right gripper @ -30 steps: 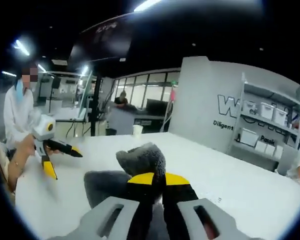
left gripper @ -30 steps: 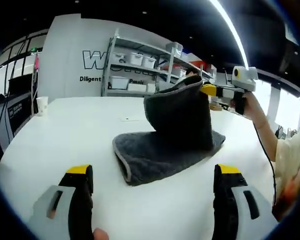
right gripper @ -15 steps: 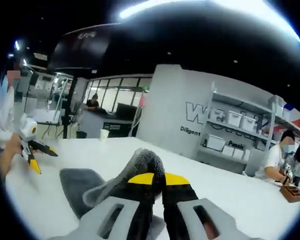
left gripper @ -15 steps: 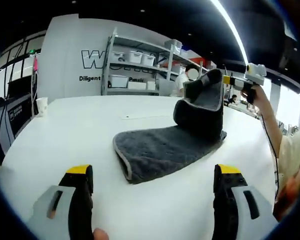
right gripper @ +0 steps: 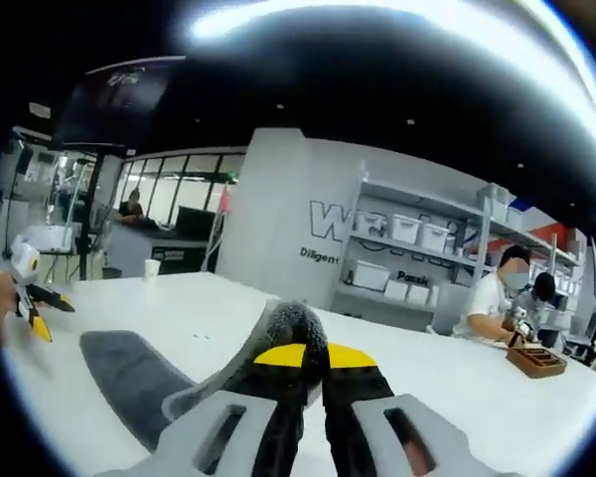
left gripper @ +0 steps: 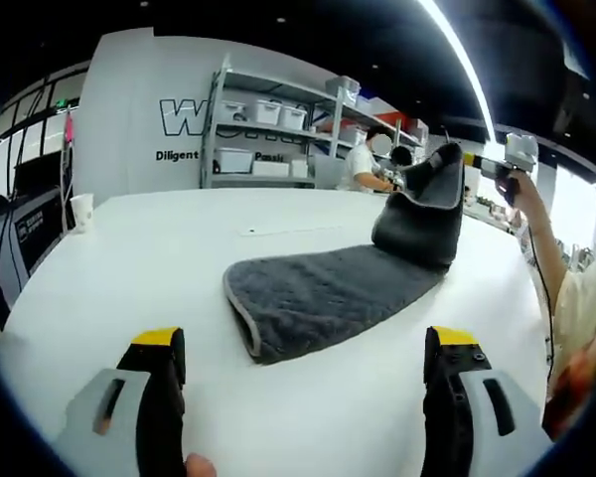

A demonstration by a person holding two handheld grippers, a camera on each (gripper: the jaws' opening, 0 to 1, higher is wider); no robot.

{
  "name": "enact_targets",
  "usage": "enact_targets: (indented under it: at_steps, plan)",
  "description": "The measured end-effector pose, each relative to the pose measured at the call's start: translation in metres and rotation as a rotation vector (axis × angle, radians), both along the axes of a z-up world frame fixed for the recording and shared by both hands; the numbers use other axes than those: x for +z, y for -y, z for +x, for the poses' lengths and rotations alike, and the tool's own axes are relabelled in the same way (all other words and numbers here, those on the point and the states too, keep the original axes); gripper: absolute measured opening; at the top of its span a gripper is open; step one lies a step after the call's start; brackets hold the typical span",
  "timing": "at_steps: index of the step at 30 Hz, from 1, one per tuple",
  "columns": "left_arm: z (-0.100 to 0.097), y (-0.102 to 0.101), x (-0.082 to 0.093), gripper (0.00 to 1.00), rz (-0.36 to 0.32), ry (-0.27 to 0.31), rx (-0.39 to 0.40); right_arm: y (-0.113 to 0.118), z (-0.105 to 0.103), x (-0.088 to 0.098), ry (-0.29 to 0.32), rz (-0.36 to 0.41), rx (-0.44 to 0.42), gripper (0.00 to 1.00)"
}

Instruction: Open the folded towel by lifting each exposed corner and separating the folded layers until the towel lies flat within the target outline without major curled edges

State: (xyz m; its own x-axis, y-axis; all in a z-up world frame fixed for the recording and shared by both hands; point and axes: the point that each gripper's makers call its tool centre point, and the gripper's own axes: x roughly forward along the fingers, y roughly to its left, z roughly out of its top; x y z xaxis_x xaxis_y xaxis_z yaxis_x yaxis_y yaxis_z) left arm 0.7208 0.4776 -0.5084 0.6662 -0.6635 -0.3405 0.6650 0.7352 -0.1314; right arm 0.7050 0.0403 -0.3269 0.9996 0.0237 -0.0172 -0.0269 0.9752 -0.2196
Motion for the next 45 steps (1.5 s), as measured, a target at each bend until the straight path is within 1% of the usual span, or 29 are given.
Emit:
enact_targets:
  at_steps: [6, 9, 13, 17, 22, 24, 26, 28, 30, 33, 35, 37, 41, 43, 44, 45]
  plan:
    - [-0.002, 0.002, -0.003, 0.99, 0.008, -0.007, -0.007, 0.049, -0.016, 0.001, 0.016, 0.008, -0.138, 0.0]
    - [-0.002, 0.004, -0.004, 0.99, 0.009, -0.011, -0.012, 0.067, -0.022, -0.001, 0.018, 0.012, -0.179, 0.0]
    - [-0.002, 0.004, -0.004, 0.99, 0.012, -0.009, -0.012, 0.085, -0.025, -0.011, -0.002, 0.03, -0.212, 0.0]
    - [-0.002, 0.004, -0.007, 0.99, 0.02, -0.016, -0.013, 0.107, -0.026, -0.03, -0.048, 0.041, -0.256, 0.0]
    - [-0.002, 0.004, -0.008, 0.99, 0.022, -0.017, -0.011, 0.133, -0.024, -0.064, -0.123, 0.07, -0.307, 0.0]
    - [-0.002, 0.004, -0.008, 0.99, 0.024, -0.019, -0.009, 0.143, -0.026, -0.073, -0.14, 0.082, -0.331, 0.0]
    - [-0.002, 0.004, -0.009, 0.99, 0.024, -0.022, -0.008, 0.156, -0.03, -0.088, -0.17, 0.094, -0.368, 0.0]
    - [-0.001, 0.003, -0.01, 0.98, 0.025, -0.026, -0.008, 0.164, -0.033, -0.096, -0.191, 0.097, -0.392, 0.0]
    - [-0.001, 0.003, -0.011, 0.98, 0.027, -0.028, -0.008, 0.182, -0.041, -0.113, -0.244, 0.086, -0.452, 0.0]
    - [-0.001, 0.004, -0.011, 0.98, 0.03, -0.029, -0.008, 0.198, -0.044, -0.125, -0.278, 0.061, -0.489, 0.0]
    - [-0.001, 0.004, -0.012, 0.98, 0.031, -0.031, -0.009, 0.211, -0.047, -0.133, -0.305, 0.045, -0.522, 0.03]
    - [-0.001, 0.004, -0.013, 0.98, 0.032, -0.034, -0.009, 0.226, -0.05, -0.143, -0.347, 0.011, -0.558, 0.04]
    - [-0.001, 0.005, -0.014, 0.98, 0.035, -0.038, -0.009, 0.237, -0.05, -0.155, -0.372, 0.022, -0.568, 0.03]
    - [0.0, 0.004, -0.014, 0.97, 0.035, -0.04, -0.008, 0.244, -0.055, -0.169, -0.418, 0.045, -0.588, 0.05]
    - [0.0, 0.004, -0.015, 0.97, 0.036, -0.042, -0.007, 0.245, -0.058, -0.177, -0.451, 0.04, -0.59, 0.06]
    - [0.0, 0.004, -0.015, 0.97, 0.036, -0.045, -0.007, 0.245, -0.059, -0.18, -0.465, 0.037, -0.589, 0.07]
